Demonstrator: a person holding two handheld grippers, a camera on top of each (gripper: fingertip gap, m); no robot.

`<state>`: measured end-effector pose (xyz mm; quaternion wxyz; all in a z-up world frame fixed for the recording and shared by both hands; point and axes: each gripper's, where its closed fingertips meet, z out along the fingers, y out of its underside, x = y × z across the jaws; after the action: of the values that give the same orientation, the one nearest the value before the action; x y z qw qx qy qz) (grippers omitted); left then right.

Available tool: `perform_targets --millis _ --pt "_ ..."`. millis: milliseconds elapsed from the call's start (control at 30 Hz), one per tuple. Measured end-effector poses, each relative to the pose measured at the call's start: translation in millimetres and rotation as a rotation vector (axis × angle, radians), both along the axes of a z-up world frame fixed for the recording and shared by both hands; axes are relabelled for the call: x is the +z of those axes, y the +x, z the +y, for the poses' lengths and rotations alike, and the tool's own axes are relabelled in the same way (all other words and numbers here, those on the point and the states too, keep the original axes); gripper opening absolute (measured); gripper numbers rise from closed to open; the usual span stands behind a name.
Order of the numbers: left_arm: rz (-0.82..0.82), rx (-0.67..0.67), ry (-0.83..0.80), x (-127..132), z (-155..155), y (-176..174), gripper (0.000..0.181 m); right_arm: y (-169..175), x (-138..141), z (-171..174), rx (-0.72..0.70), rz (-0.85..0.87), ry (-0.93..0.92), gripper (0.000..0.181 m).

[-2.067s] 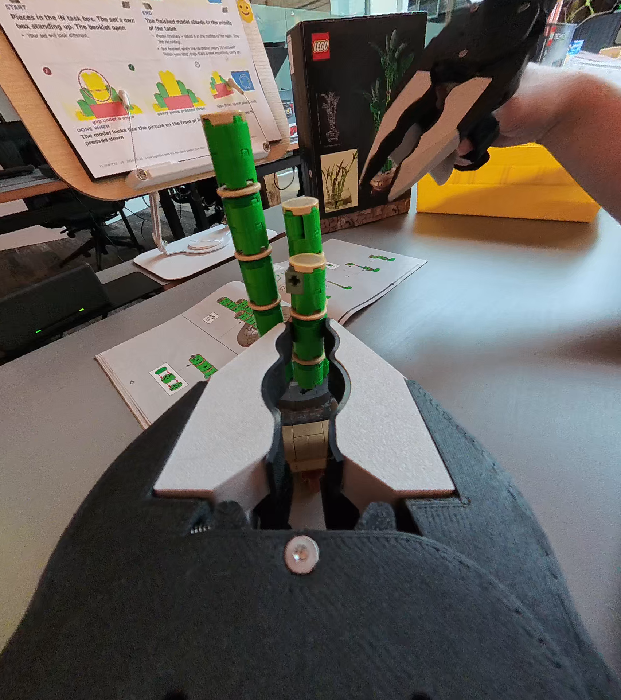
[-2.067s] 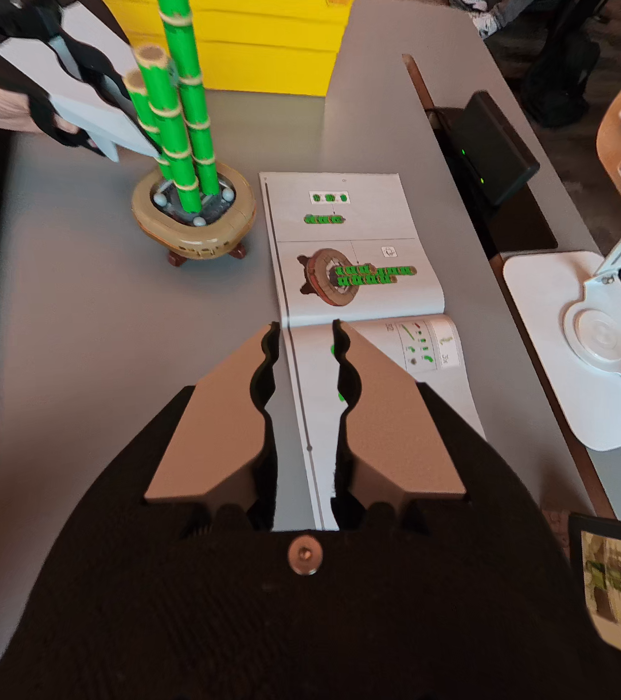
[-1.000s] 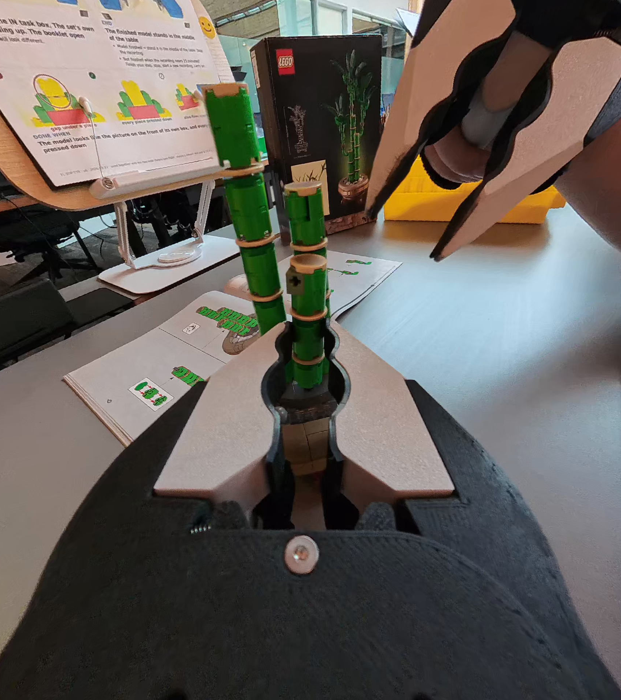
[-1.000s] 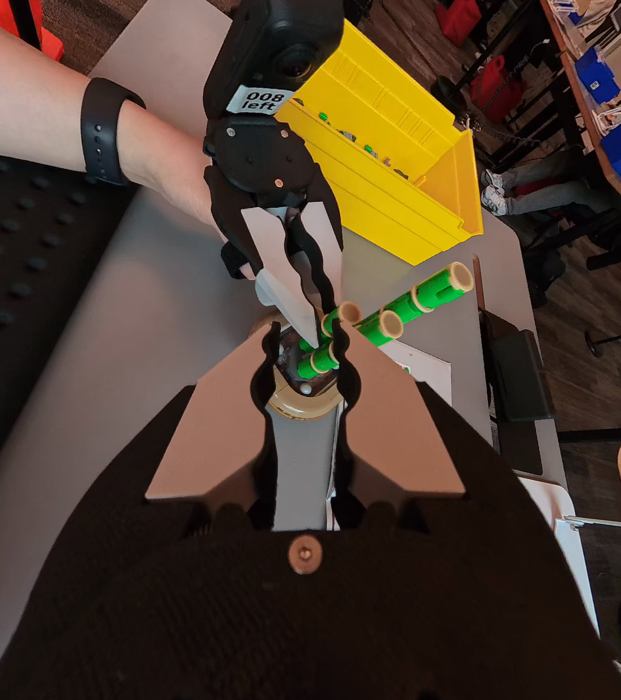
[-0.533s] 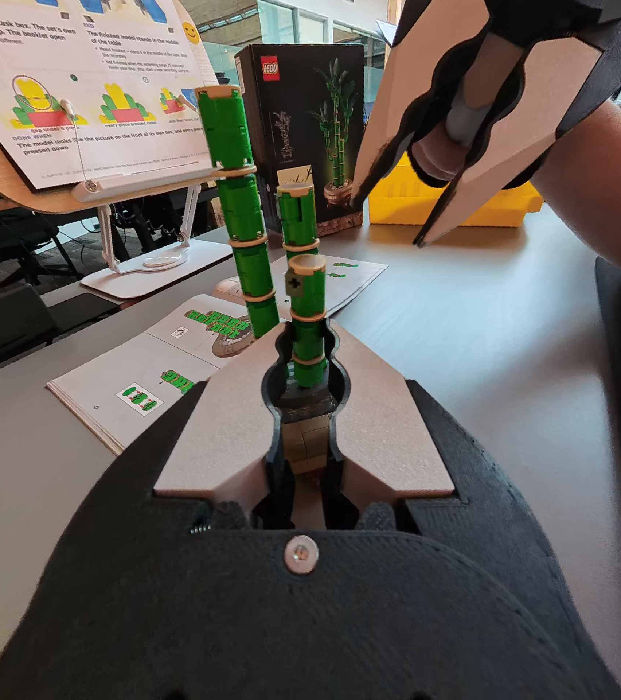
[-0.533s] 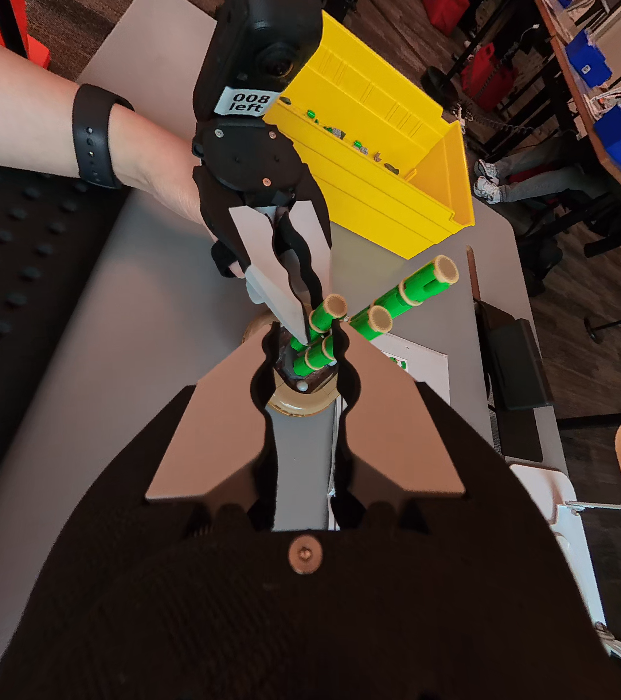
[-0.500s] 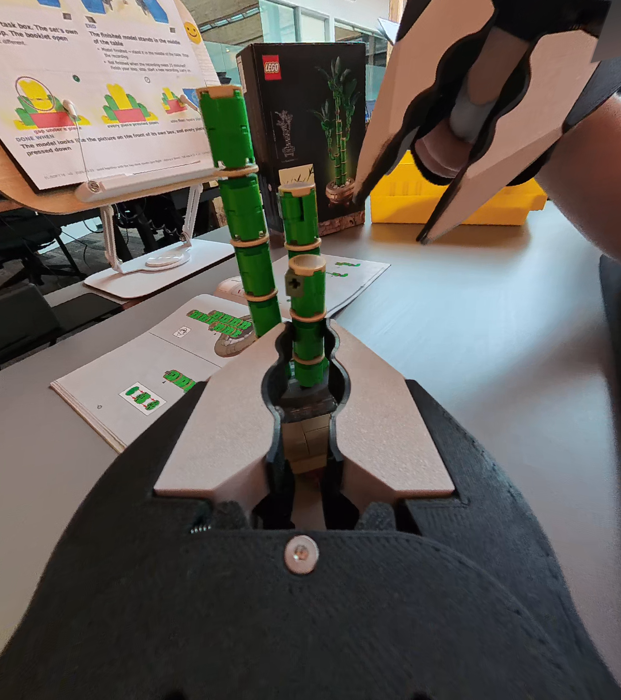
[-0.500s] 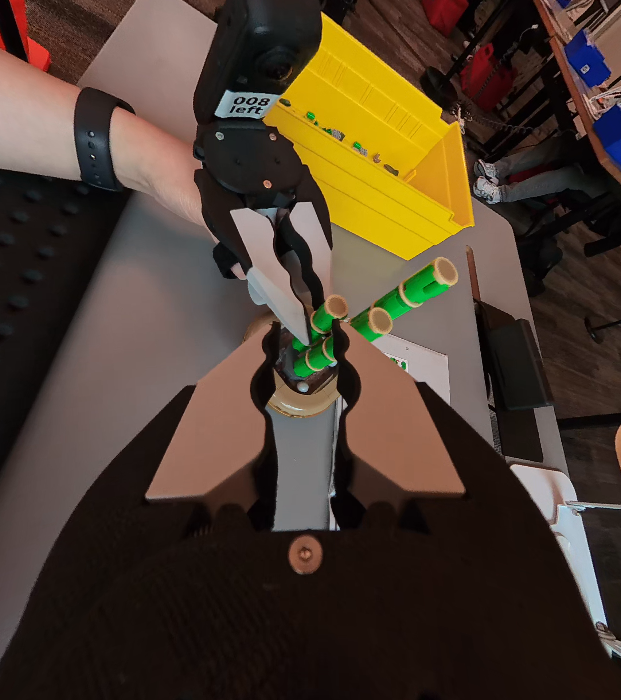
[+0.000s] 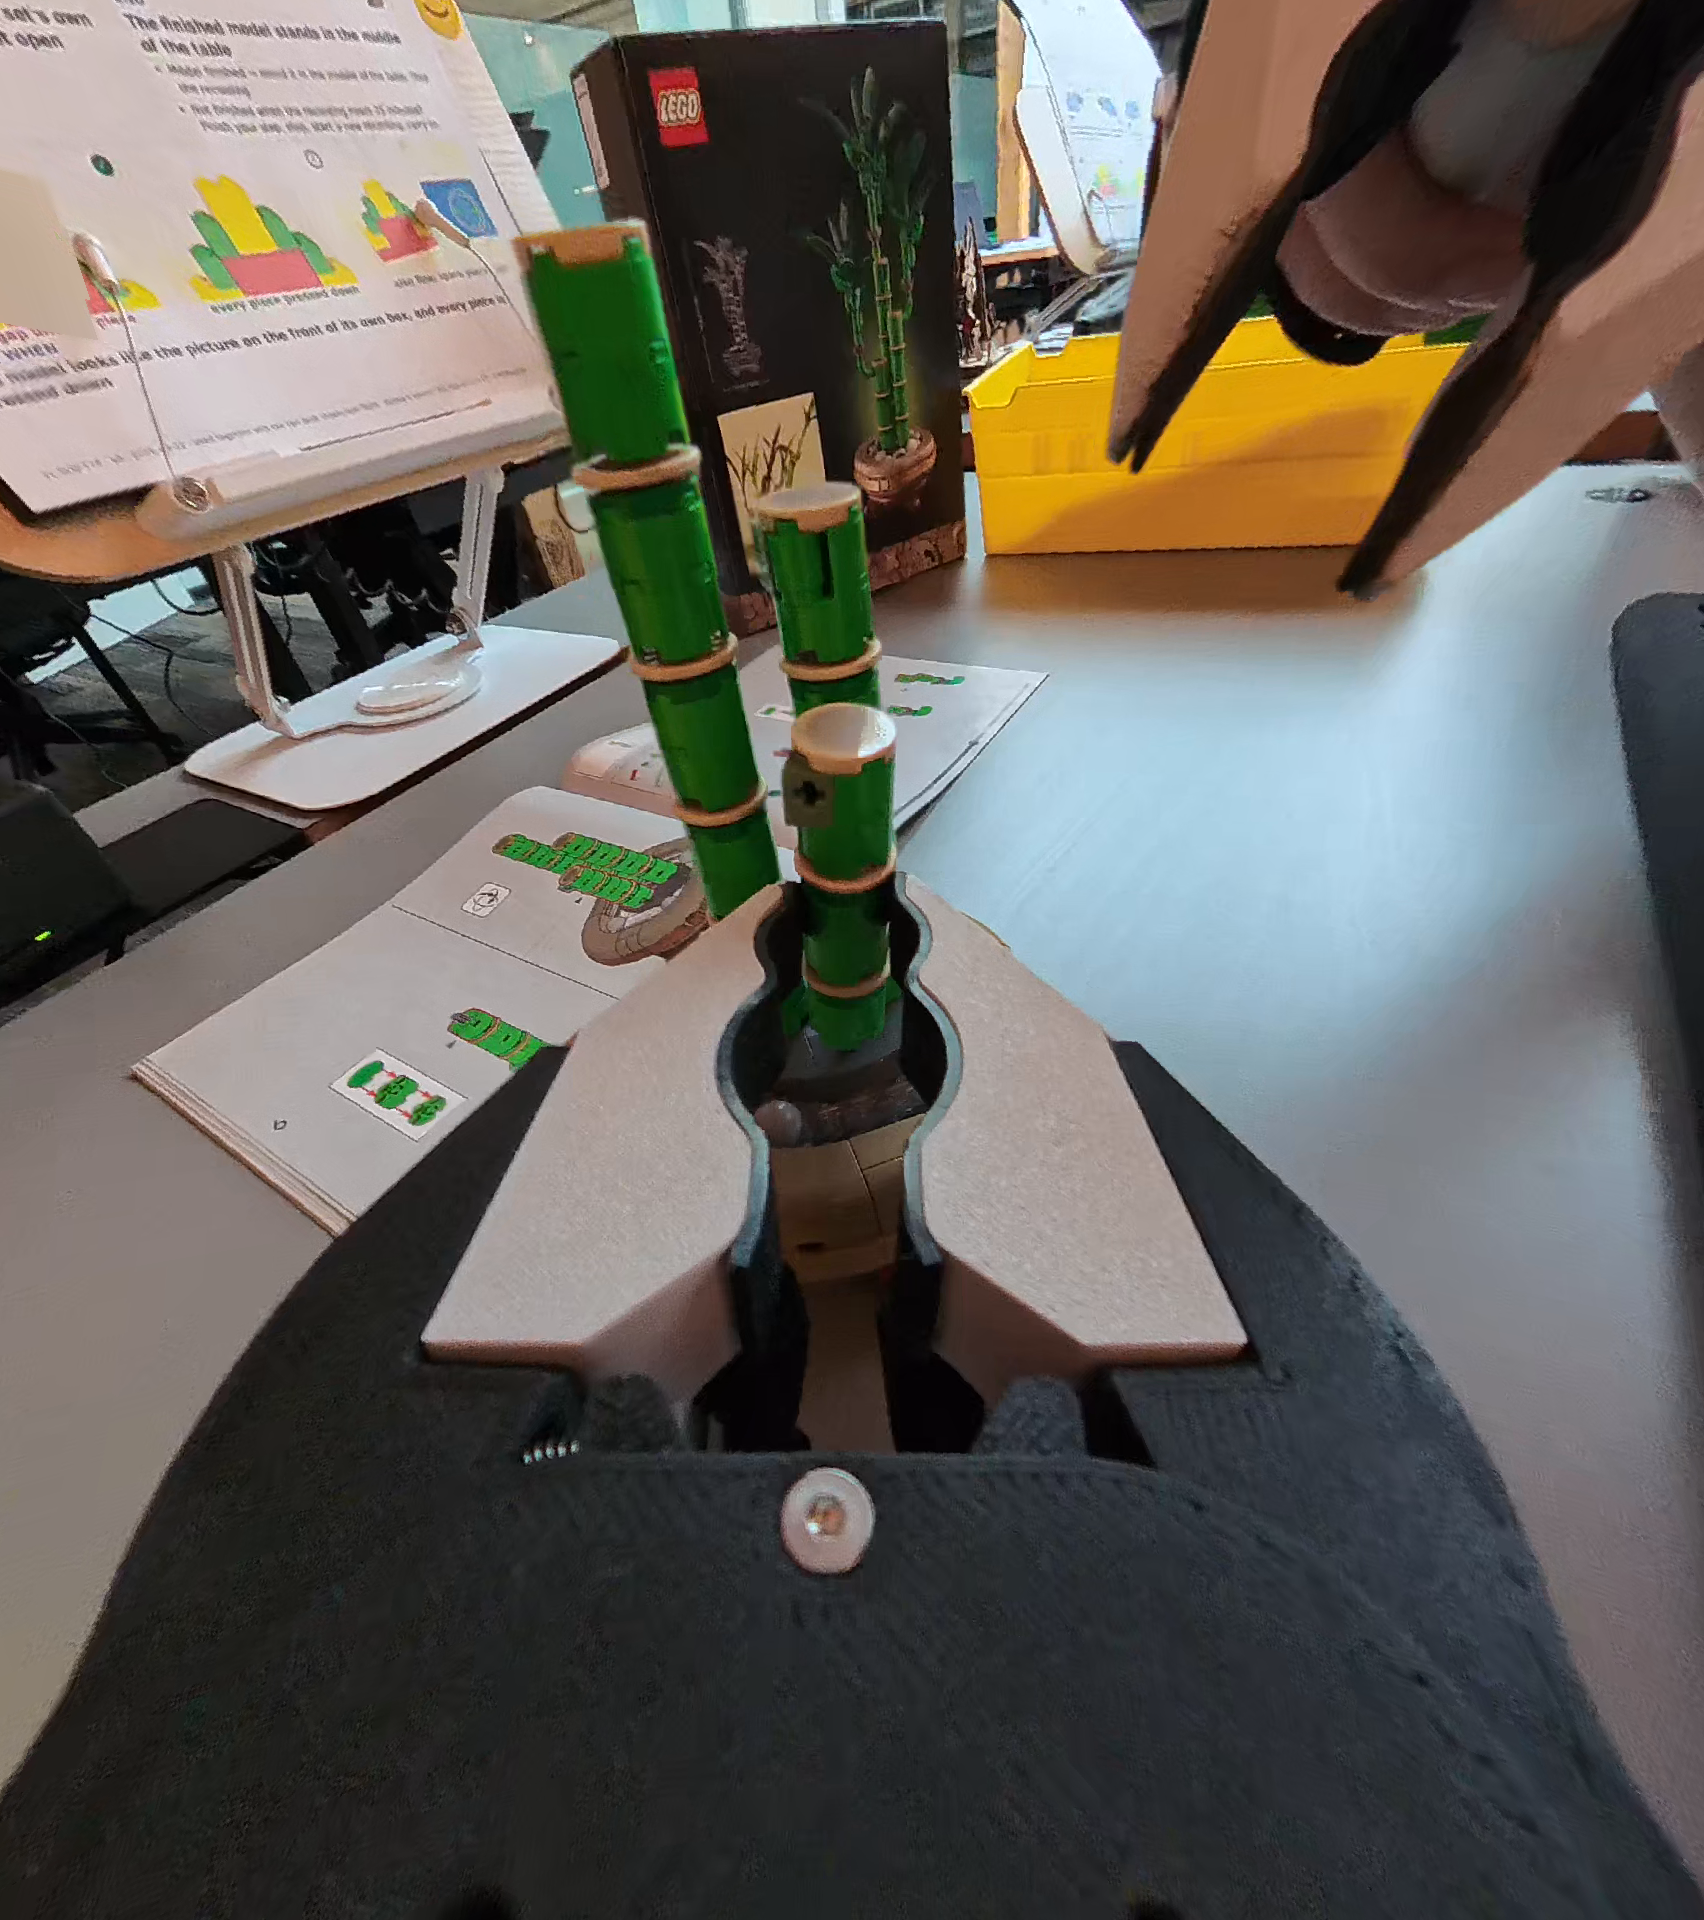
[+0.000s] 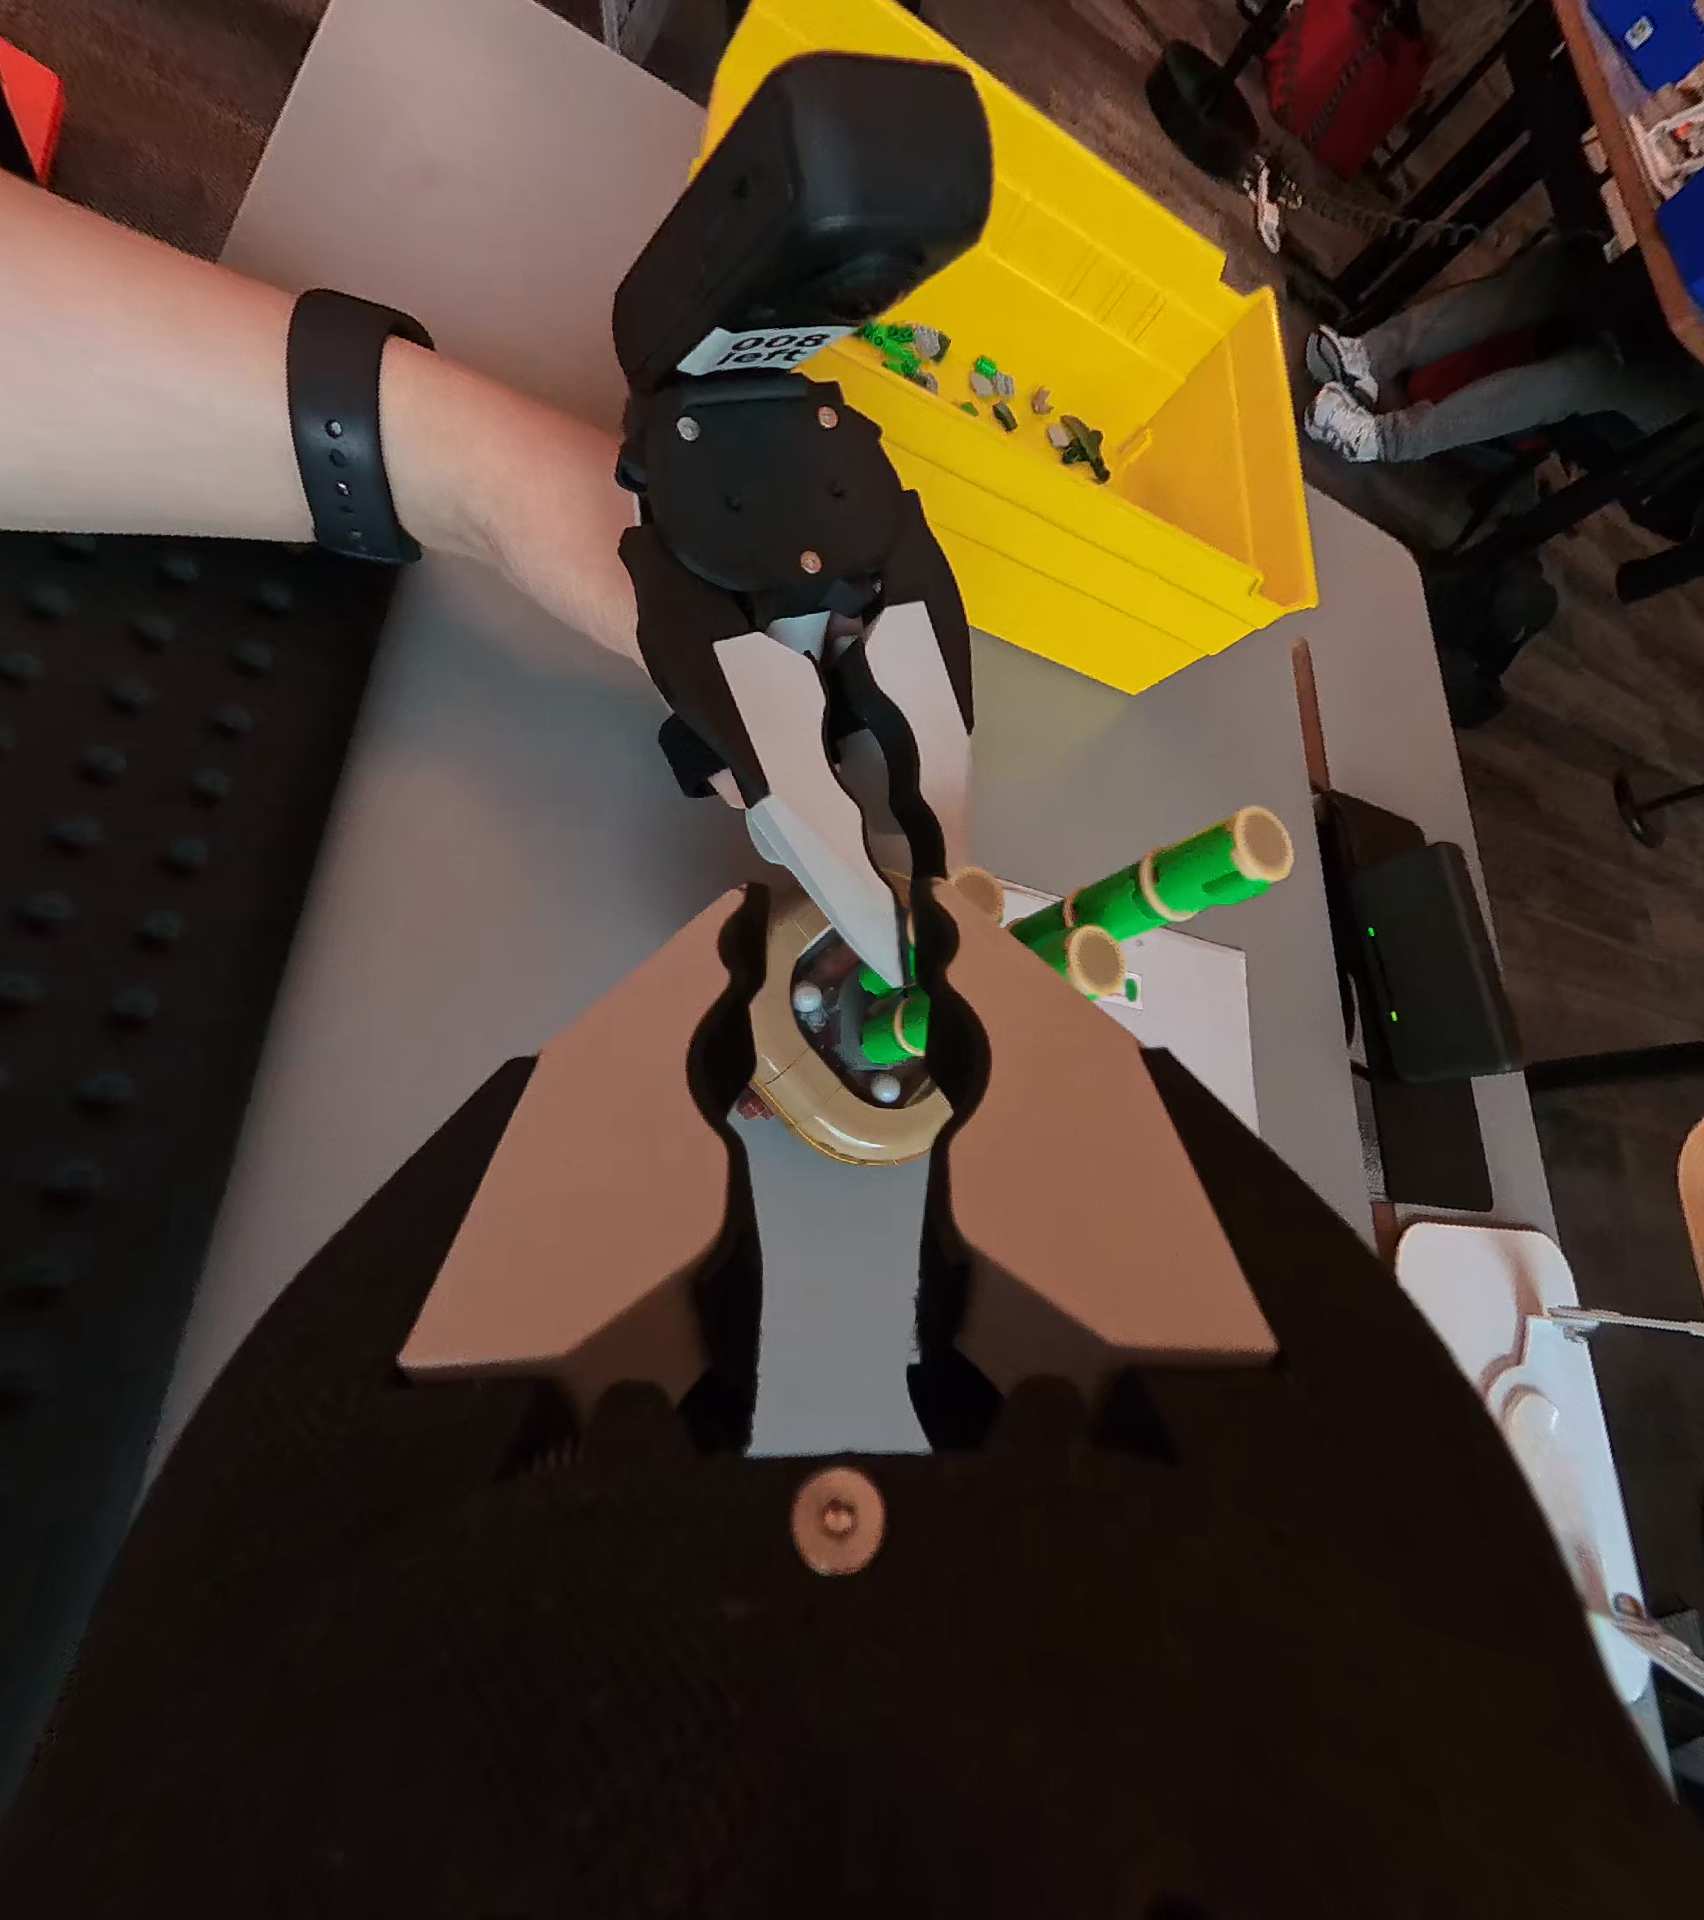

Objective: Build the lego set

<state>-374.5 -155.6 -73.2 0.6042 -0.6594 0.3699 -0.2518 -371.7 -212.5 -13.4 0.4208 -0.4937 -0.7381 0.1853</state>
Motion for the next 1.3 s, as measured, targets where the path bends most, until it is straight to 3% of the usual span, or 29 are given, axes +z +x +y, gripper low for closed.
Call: perform_targets --millis 200,567,1033,1300 --pt "-0.018 0.003 -0.081 0 3 -1 0.014 -6 14 2 -0.058 -0.049 -0.025 0.027" --pt "0.077 -0.020 -0.026 -1 -1 3 0.013 -6 25 0 -0.110 -0.048 -0.104 0.027" --pt "0.010 -0.117 -0.082 -1 -2 -1 0.014 -18 -5 25 -0.042 -0.423 0.191 0.027" --pt "0.064 -0.134 -0.067 -2 -2 0 0.014 -14 -4 32 0.109 -0.594 0.337 0.029"
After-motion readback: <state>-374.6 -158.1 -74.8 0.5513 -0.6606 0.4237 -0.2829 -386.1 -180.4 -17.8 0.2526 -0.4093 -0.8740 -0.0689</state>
